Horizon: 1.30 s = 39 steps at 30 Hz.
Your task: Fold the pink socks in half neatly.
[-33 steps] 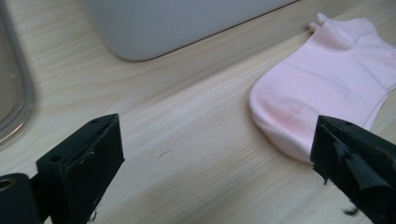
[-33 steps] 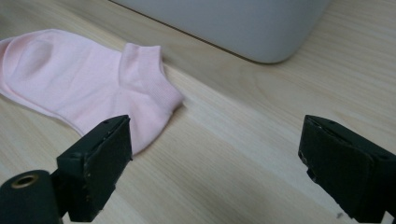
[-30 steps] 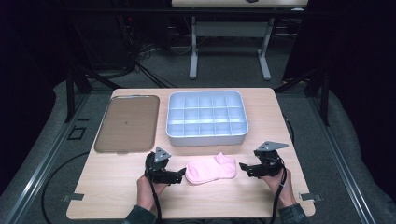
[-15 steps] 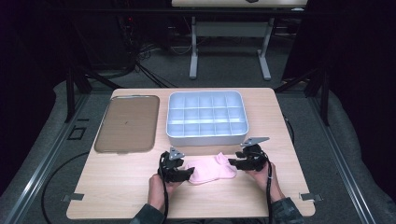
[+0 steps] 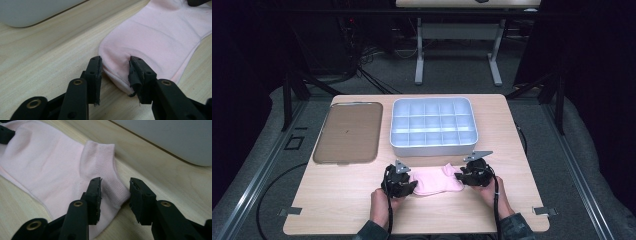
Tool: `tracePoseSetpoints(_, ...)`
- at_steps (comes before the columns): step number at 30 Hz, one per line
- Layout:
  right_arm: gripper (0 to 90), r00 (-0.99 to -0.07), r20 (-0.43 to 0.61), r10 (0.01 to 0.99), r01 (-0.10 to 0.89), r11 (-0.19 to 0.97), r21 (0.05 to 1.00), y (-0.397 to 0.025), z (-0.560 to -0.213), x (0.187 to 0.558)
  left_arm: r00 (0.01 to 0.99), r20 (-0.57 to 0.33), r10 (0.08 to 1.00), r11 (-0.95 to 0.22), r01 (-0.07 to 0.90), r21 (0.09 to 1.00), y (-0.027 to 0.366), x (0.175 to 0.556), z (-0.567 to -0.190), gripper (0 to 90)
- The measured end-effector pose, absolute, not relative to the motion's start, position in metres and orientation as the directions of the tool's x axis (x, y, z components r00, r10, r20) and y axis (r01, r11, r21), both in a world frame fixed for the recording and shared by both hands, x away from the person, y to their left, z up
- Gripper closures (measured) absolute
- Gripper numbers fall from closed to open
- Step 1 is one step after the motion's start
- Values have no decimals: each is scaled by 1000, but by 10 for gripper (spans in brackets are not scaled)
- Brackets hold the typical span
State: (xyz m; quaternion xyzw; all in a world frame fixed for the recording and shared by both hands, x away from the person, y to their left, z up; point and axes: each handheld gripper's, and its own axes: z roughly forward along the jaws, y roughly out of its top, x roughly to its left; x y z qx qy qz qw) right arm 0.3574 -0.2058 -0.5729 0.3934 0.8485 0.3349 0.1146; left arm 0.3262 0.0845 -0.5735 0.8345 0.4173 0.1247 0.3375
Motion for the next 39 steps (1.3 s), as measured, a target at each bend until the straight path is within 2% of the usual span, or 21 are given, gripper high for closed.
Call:
tracePoseSetpoints(6, 752, -670, 86, 738, 586, 454, 671, -206, -575, 354, 635, -85, 768, -432, 611, 663, 83, 326, -573, 727)
tracePoseSetpoints(16, 801, -662, 126, 739, 600, 422, 680, -208, -576, 353, 640, -67, 766, -428, 585, 689, 83, 323, -575, 864)
tracePoseSetpoints(21, 804, -662, 134, 738, 601, 415, 683, -208, -574, 350, 628, -92, 772, -391, 584, 711, 87, 321, -576, 871)
tracePoseSetpoints(39, 800, -677, 152, 720, 582, 397, 709, -203, -547, 322, 643, -111, 758, -365, 559, 745, 105, 301, -561, 870)
